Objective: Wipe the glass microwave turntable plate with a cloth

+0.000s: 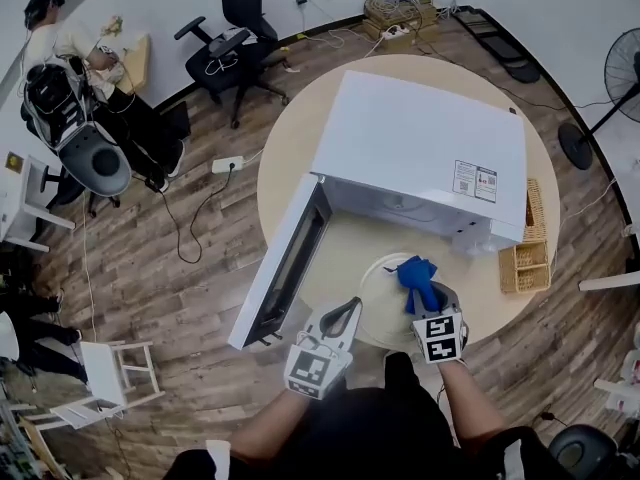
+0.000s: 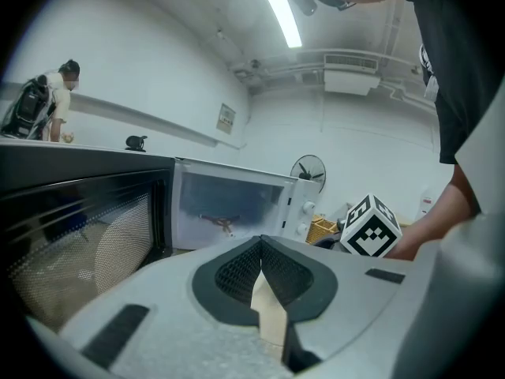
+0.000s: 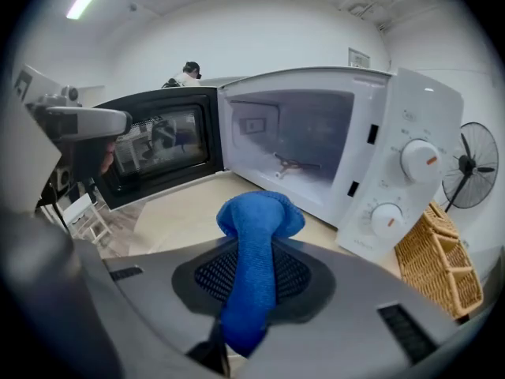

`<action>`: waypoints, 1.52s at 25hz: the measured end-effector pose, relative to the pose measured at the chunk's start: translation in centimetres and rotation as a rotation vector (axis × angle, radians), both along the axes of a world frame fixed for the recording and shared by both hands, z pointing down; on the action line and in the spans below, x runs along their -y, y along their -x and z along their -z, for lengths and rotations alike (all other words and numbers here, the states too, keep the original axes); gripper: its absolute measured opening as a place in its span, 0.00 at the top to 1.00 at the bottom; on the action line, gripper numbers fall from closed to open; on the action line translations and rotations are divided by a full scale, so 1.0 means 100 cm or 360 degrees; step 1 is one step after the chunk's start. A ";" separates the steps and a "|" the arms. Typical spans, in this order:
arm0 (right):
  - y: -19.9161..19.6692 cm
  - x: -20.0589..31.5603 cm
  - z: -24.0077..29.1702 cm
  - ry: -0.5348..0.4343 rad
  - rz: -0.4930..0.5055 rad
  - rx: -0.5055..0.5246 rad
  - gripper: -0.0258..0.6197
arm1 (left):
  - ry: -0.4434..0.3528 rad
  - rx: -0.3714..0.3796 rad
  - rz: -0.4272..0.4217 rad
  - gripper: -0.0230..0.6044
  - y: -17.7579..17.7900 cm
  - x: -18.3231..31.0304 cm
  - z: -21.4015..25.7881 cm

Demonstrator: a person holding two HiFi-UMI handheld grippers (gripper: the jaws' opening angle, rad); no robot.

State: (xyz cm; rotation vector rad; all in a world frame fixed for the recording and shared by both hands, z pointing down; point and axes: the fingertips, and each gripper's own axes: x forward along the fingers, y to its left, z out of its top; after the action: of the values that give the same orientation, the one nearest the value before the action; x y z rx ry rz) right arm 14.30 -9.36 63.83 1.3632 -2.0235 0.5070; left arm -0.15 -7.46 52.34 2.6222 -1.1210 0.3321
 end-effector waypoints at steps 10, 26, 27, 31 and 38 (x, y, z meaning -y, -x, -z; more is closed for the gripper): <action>0.073 -0.012 -0.008 0.0069 0.0260 0.0080 0.84 | 0.0030 0.0011 0.0109 0.95 0.031 -0.007 -0.005; 0.124 -0.056 -0.057 0.0262 0.0507 0.0050 0.84 | 0.0068 0.0036 0.0177 0.95 0.057 -0.012 -0.017; 0.124 -0.056 -0.058 0.0261 0.0508 0.0049 0.84 | 0.0068 0.0038 0.0176 0.95 0.058 -0.011 -0.017; 0.123 -0.054 -0.059 0.0246 0.0531 0.0027 0.84 | 0.0082 0.0048 0.0175 0.95 0.058 -0.011 -0.021; 0.100 -0.055 -0.059 0.0249 0.0440 -0.0005 0.84 | 0.0101 0.0034 0.0114 0.95 0.043 -0.013 -0.023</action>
State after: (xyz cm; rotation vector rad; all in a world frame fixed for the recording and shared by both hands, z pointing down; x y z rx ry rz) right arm 4.26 -3.87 69.69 0.9728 -2.0797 0.5240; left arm -4.45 -6.16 54.62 2.5227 -1.1881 0.3753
